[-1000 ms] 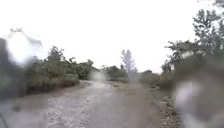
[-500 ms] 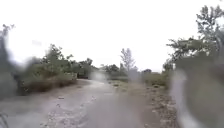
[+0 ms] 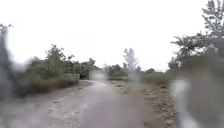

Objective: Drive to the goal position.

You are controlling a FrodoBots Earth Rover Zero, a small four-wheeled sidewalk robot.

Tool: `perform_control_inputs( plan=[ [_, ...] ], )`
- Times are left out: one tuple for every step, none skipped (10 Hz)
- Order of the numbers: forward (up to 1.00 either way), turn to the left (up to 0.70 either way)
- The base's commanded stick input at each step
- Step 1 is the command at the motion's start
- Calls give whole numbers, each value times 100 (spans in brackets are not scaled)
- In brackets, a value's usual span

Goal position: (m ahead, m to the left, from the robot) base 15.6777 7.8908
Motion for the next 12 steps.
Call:
perform_control_inputs(
  plan=[
    [70, 8],
    [70, 14],
    [70, 5],
    [70, 0],
    [70, 0],
    [70, 0],
    [70, 0],
    [70, 0],
    [70, 6],
    [70, 14],
    [70, 14],
    [70, 6]
  ],
)
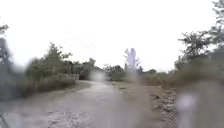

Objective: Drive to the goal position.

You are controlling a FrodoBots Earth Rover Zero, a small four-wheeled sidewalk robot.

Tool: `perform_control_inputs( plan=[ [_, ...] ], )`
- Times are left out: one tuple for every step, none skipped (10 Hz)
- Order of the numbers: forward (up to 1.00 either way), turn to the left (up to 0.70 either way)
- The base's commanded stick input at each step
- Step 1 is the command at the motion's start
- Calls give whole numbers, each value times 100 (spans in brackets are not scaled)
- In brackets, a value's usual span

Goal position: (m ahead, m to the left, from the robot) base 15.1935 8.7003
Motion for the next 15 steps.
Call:
perform_control_inputs(
  plan=[
    [70, 1],
    [70, 0],
    [70, 1],
    [70, 7],
    [70, 14],
    [70, 14],
    [70, 14],
    [70, 14],
    [70, 9],
    [70, 0],
    [70, 0],
    [70, 0],
    [70, 0],
    [70, 0],
    [70, 4]
  ],
)
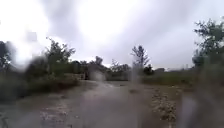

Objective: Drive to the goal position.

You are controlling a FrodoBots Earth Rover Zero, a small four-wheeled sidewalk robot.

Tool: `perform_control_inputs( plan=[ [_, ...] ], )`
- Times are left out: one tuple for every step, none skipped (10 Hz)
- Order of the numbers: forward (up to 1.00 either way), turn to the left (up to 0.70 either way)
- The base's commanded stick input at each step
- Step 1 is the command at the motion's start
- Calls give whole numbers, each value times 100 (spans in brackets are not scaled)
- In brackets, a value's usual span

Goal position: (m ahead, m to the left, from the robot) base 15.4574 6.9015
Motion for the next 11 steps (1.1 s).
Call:
perform_control_inputs(
  plan=[
    [70, 14],
    [70, 13],
    [70, 0],
    [70, 0],
    [70, 0],
    [70, 0],
    [70, 0],
    [70, 0],
    [70, 0],
    [70, 0],
    [70, 0]
  ],
)
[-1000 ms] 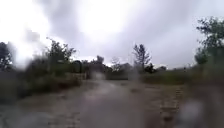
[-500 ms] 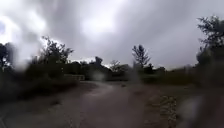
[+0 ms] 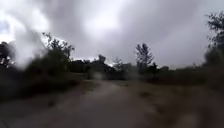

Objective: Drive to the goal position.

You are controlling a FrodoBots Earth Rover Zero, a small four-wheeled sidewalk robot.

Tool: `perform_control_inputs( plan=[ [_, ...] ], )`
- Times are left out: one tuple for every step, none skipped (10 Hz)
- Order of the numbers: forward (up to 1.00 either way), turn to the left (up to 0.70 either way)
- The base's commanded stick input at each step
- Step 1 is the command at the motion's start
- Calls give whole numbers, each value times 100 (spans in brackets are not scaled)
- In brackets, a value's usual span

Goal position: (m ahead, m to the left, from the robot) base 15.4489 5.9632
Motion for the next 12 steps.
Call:
perform_control_inputs(
  plan=[
    [70, 0],
    [70, 0],
    [70, 0],
    [70, 0],
    [70, 0],
    [70, 0],
    [70, 0],
    [70, 0],
    [70, 0],
    [70, 0],
    [70, 0],
    [70, 0]
  ],
)
